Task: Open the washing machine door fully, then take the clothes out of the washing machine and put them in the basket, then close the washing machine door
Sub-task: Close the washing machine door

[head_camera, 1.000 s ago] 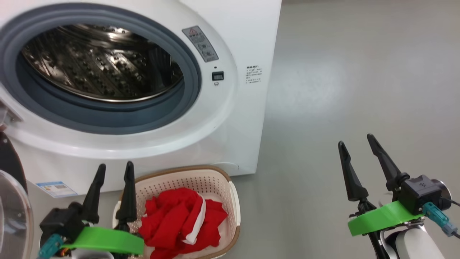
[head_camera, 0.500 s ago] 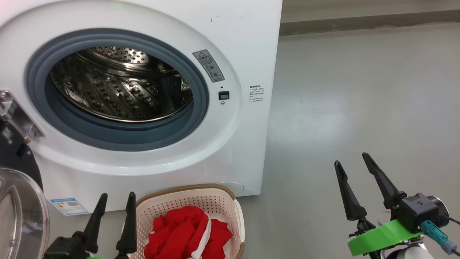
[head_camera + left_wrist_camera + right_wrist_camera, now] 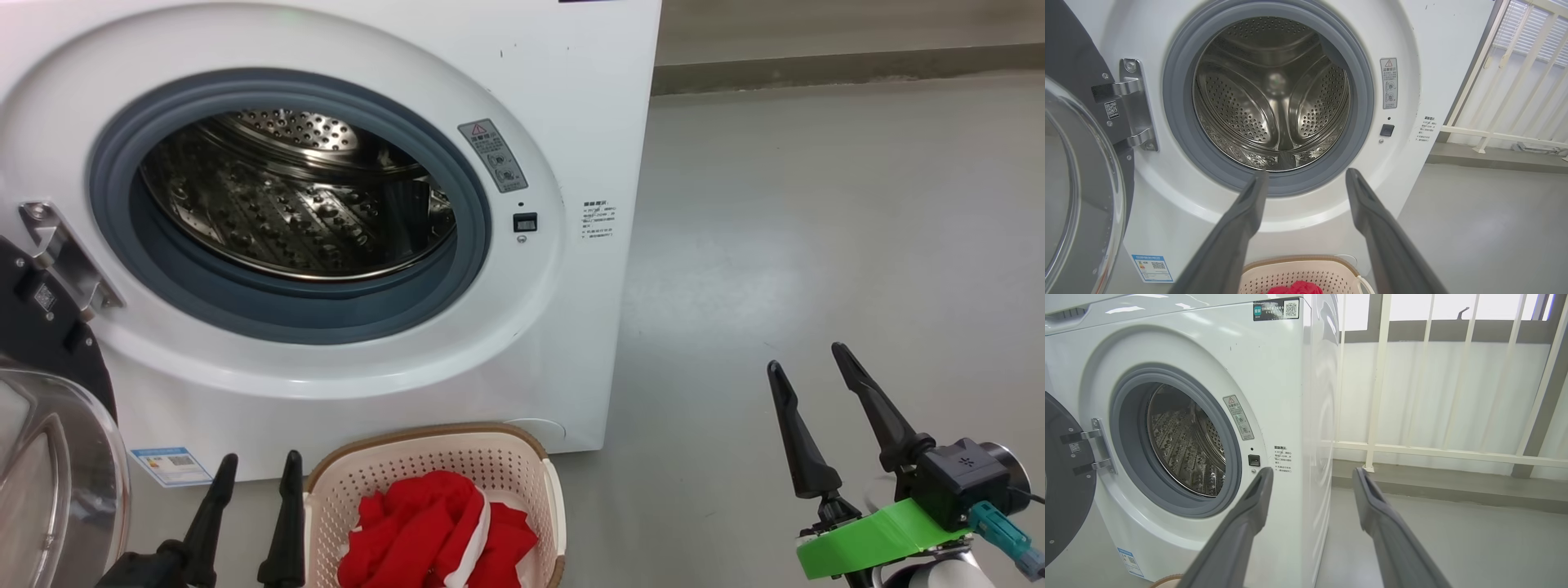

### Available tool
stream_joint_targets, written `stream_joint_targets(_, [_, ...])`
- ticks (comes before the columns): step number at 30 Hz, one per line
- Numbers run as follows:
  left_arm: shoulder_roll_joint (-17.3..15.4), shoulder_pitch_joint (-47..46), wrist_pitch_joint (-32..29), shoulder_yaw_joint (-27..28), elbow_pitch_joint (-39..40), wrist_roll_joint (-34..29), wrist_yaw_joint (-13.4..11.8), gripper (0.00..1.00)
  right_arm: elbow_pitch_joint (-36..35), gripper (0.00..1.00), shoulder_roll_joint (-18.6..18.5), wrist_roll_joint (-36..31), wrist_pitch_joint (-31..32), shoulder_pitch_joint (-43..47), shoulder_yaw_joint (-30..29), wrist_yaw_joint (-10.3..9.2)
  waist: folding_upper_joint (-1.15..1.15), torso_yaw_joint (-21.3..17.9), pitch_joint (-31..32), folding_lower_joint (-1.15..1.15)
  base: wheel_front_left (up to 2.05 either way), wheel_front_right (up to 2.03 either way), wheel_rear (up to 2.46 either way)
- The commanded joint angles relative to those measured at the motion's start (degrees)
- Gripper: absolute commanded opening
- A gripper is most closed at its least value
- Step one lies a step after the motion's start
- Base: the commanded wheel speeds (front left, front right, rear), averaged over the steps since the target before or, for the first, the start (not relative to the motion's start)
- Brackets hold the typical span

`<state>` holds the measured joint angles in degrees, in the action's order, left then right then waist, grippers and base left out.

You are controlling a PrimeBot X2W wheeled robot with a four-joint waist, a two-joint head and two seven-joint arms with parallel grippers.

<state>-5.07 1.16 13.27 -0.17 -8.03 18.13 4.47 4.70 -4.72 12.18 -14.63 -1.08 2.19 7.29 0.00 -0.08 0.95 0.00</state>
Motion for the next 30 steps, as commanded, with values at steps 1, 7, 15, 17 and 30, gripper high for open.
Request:
stream_joint_targets(1, [-1.2,-1.3,0.2,1.8,1.7,0.1,-0.5,1.0,-1.6,1.0,-0.6,-0.2,-0.4,-0.1,1.0,0.2,0.0,0.1,0.0,0.0,0.0,0.0,0.0])
stream_joint_targets(7, [-1.5,-1.6,0.2,1.4,1.7,0.1,-0.5,1.0,-1.7,1.0,-0.4,-0.2,-0.4,0.2,1.3,0.2,0.0,0.1,0.0,0.0,0.0,0.0,0.0])
stream_joint_targets(15, [-1.9,-2.1,0.2,0.9,1.6,-0.2,-1.0,1.0,-1.8,1.0,-0.4,-0.2,-0.4,0.3,1.2,0.2,0.0,-0.1,-0.1,0.0,-0.03,0.06,-0.03])
stream_joint_targets(17, [-2.0,-2.1,0.2,0.8,1.6,-0.2,-1.0,1.0,-1.7,1.0,-0.4,-0.2,-0.4,0.4,1.3,0.2,0.0,-0.2,-0.2,0.0,-0.38,0.52,-0.14])
stream_joint_targets(30, [-2.3,-2.5,0.6,-0.4,2.2,0.1,-0.6,1.0,-1.7,1.0,-1.0,-0.2,-0.4,0.5,1.4,0.2,0.0,0.0,-0.9,0.0,-1.32,1.51,-0.19])
